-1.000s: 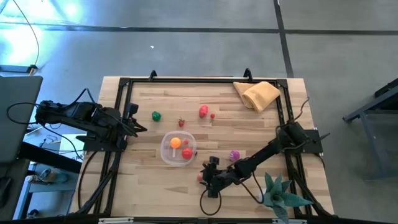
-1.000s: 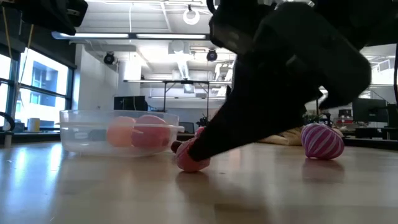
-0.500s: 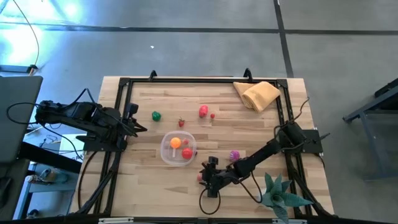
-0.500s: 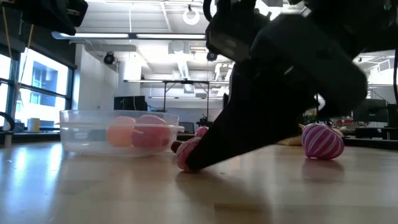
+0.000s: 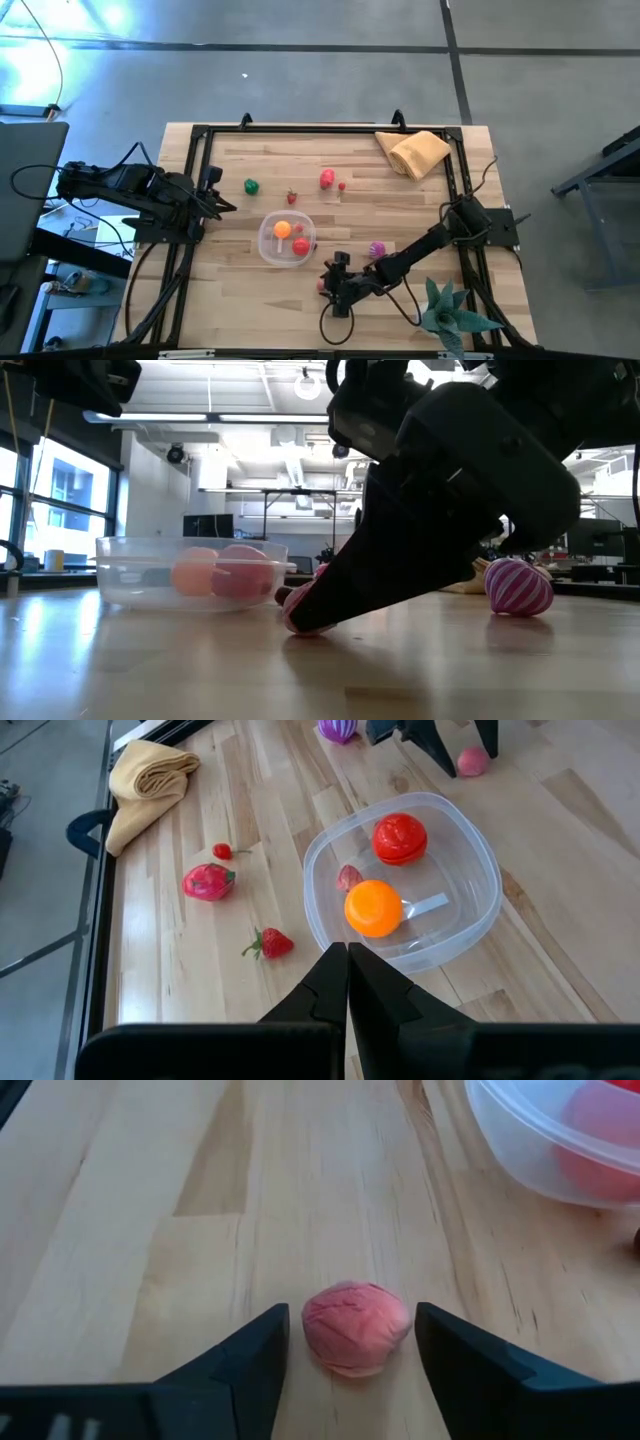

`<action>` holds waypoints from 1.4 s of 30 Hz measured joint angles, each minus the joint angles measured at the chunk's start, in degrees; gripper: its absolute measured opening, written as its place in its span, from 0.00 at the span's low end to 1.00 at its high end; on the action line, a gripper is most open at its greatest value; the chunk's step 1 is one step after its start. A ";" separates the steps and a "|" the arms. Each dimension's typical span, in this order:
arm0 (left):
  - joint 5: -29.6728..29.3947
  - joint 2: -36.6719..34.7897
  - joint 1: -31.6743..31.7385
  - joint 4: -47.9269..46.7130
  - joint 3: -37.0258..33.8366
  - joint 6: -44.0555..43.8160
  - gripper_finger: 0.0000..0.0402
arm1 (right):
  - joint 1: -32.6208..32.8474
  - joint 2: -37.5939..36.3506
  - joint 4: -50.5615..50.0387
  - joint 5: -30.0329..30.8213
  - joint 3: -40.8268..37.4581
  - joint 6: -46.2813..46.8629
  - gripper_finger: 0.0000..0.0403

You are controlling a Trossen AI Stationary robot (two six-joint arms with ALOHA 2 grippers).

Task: Pick and placing Produce into tupperware
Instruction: Put the pink peach into the transparent container

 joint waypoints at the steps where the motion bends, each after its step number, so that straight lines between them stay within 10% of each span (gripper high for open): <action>1: -0.01 0.01 -0.02 0.00 0.00 0.00 0.01 | 0.00 0.00 0.03 -0.02 0.00 0.00 0.51; 31: -0.01 0.02 -0.01 0.00 0.00 0.00 0.01 | -0.08 -2.93 0.96 3.24 0.29 -4.83 0.35; 42: 0.00 0.02 -0.01 -0.02 0.01 0.00 0.01 | -10.30 -9.11 -12.80 -1.34 10.81 -14.82 0.35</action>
